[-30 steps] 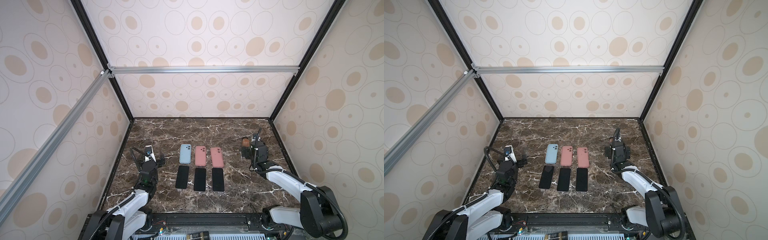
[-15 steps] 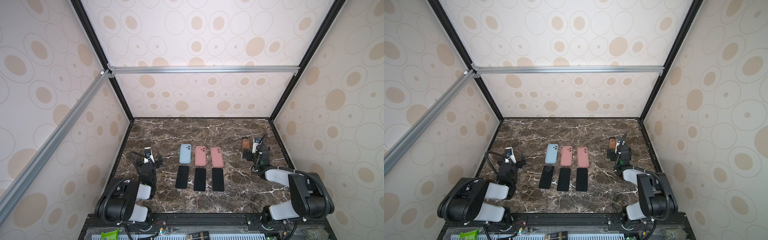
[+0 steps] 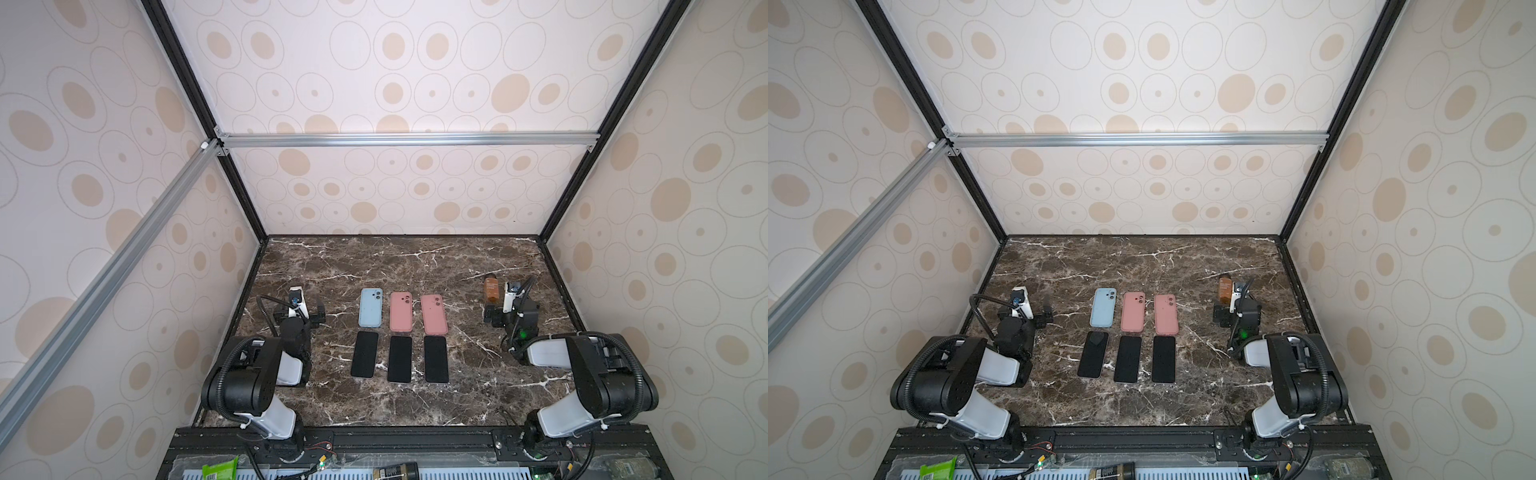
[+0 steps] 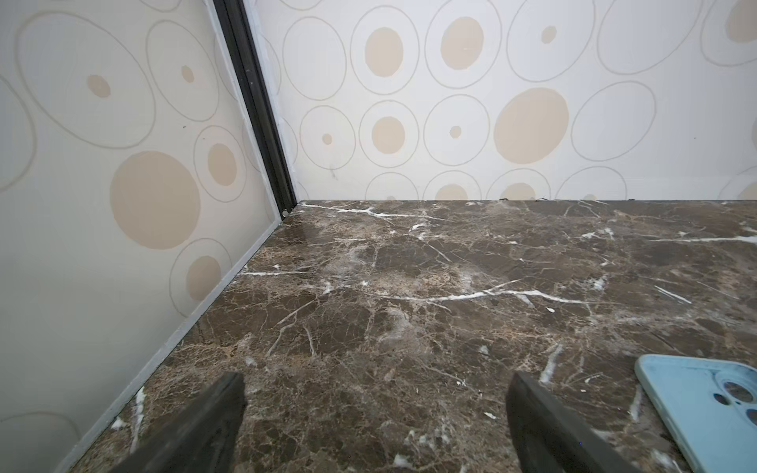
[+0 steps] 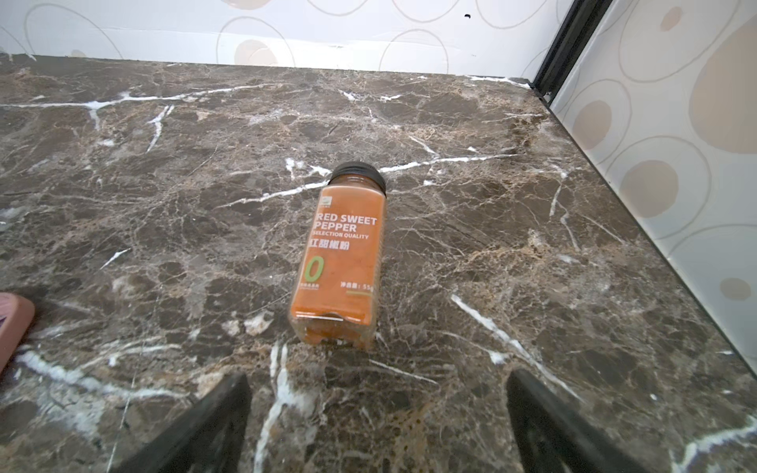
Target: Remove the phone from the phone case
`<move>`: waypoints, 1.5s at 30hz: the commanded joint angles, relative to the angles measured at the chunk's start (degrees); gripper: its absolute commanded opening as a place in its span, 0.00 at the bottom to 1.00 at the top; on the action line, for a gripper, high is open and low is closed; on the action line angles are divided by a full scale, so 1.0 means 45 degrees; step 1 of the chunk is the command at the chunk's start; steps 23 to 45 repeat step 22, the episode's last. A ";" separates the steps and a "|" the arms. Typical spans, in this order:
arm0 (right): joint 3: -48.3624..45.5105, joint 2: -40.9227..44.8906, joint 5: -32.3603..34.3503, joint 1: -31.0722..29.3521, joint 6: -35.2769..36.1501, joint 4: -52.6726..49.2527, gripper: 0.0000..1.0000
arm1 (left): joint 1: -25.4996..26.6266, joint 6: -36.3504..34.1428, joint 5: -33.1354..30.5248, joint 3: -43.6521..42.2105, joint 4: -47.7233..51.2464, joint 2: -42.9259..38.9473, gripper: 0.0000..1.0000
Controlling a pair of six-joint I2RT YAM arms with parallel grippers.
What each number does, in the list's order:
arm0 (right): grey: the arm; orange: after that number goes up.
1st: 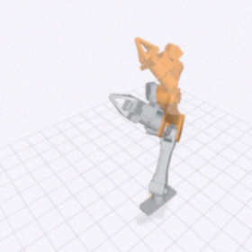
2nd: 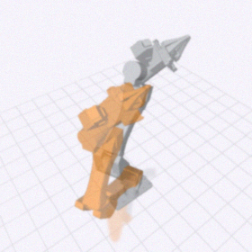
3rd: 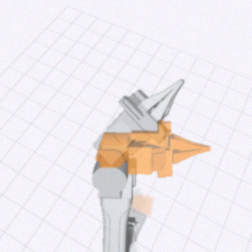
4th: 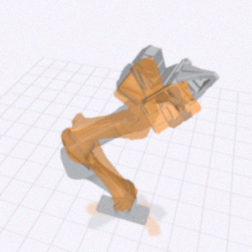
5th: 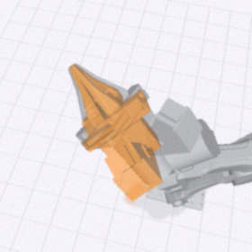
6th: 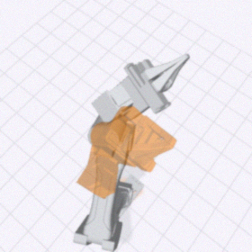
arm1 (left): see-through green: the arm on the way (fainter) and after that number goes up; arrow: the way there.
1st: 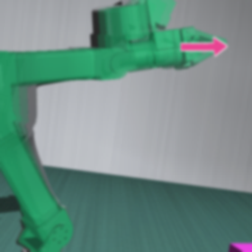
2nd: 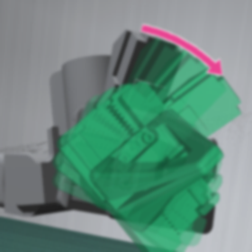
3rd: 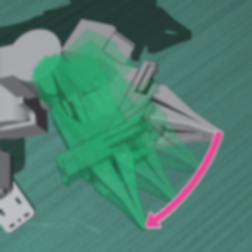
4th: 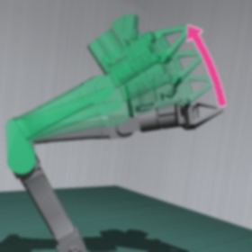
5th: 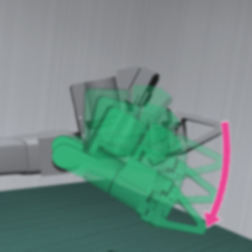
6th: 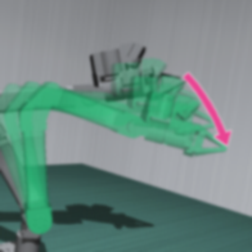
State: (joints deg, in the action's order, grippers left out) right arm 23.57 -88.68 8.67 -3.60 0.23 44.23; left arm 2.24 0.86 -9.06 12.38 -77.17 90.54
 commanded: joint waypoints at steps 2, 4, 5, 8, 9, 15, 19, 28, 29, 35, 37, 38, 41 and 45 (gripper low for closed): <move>0.0129 0.0138 -0.0135 0.0046 0.0022 0.0293 1.00 | -0.0087 -0.0030 0.0508 0.0140 -0.0048 -0.0030 0.99; 0.0128 0.0138 -0.0148 0.0054 0.0023 0.0279 1.00 | -0.0085 -0.0093 0.0647 0.0138 -0.0093 -0.0014 0.99; 0.0132 0.0140 -0.0129 0.0059 0.0012 0.0272 1.00 | -0.0087 -0.0060 0.0668 0.0154 0.0010 -0.0041 0.99; 0.0125 0.0142 -0.0133 0.0045 0.0024 0.0273 1.00 | -0.0085 -0.0071 0.0690 0.0158 -0.0006 -0.0024 0.99; 0.0124 0.0152 -0.0132 0.0040 0.0027 0.0272 1.00 | -0.0073 -0.0075 0.0685 0.0149 -0.0029 -0.0023 0.99; 0.0132 0.0139 -0.0139 0.0052 0.0010 0.0281 1.00 | -0.0088 -0.0055 0.0743 0.0226 0.0105 0.0006 0.99; 0.0130 0.0138 -0.0133 0.0050 0.0017 0.0279 1.00 | -0.0165 -0.0016 0.0880 0.0325 0.0264 0.0046 0.99; 0.0132 0.0152 -0.0147 0.0047 0.0015 0.0278 1.00 | -0.0166 -0.0055 0.0965 0.0183 0.0048 -0.0023 0.99; 0.0132 0.0152 -0.0147 0.0047 0.0015 0.0278 1.00 | -0.0166 -0.0055 0.0965 0.0183 0.0048 -0.0023 0.99; 0.0132 0.0152 -0.0147 0.0047 0.0015 0.0278 1.00 | -0.0166 -0.0055 0.0965 0.0183 0.0048 -0.0023 0.99; 0.0132 0.0152 -0.0147 0.0047 0.0015 0.0278 1.00 | -0.0166 -0.0055 0.0965 0.0183 0.0048 -0.0023 0.99; 0.0132 0.0152 -0.0147 0.0047 0.0015 0.0278 1.00 | -0.0166 -0.0055 0.0965 0.0183 0.0048 -0.0023 0.99; 0.0132 0.0152 -0.0147 0.0047 0.0015 0.0278 1.00 | -0.0166 -0.0055 0.0965 0.0183 0.0048 -0.0023 0.99; 0.0132 0.0152 -0.0147 0.0047 0.0015 0.0278 1.00 | -0.0166 -0.0055 0.0965 0.0183 0.0048 -0.0023 0.99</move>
